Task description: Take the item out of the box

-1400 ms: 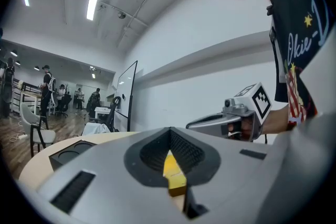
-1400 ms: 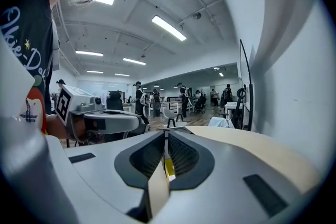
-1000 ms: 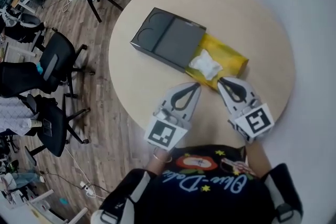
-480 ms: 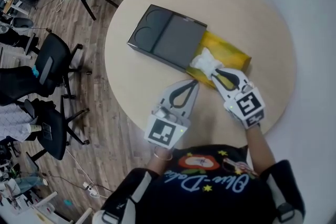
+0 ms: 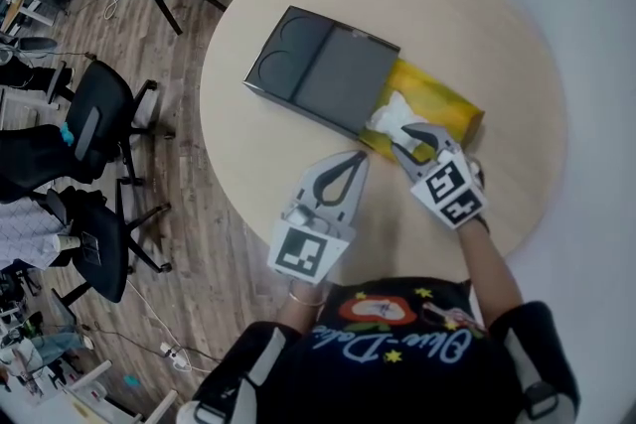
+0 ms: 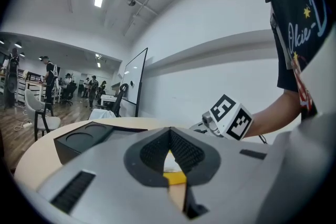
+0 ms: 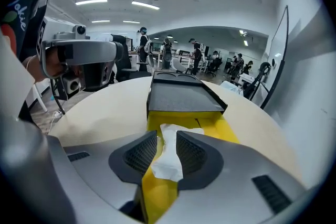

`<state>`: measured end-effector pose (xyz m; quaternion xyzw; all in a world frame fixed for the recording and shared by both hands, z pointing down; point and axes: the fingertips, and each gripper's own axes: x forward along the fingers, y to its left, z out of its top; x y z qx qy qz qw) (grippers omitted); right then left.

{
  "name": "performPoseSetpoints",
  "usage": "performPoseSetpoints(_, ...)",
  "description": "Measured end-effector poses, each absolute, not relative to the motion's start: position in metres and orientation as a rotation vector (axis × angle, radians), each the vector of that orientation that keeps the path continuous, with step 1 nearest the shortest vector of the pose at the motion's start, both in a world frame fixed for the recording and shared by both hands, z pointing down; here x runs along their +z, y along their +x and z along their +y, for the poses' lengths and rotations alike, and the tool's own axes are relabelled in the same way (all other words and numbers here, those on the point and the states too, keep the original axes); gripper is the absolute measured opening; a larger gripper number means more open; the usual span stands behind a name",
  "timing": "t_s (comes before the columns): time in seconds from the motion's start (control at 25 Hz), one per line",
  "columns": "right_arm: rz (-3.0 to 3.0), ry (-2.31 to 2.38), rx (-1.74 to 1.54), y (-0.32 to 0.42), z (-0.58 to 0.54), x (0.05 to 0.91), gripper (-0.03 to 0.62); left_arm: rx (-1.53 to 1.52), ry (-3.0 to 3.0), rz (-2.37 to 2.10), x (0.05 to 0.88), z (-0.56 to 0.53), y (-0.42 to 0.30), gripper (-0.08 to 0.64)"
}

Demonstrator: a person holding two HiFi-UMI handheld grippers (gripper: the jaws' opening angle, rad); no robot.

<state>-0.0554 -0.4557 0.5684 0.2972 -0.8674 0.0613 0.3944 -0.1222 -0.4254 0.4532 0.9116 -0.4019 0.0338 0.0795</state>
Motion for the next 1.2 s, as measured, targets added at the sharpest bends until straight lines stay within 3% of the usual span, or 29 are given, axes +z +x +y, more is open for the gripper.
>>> performPoseSetpoints(0.72,-2.055,0.675,0.123,-0.051,-0.468,0.615,0.089,0.097,2.686,-1.212,0.462,-0.43,-0.135,-0.006)
performPoseSetpoints(0.92,-2.062,0.725,0.122,-0.048,-0.473,0.613,0.016,0.096,2.676,-1.223,0.461,-0.426,-0.137,-0.006)
performPoseSetpoints(1.2,-2.096,0.796,0.108,-0.044,-0.475,0.591,0.006,0.095,2.678,-1.236,0.459,-0.423,-0.135,-0.006)
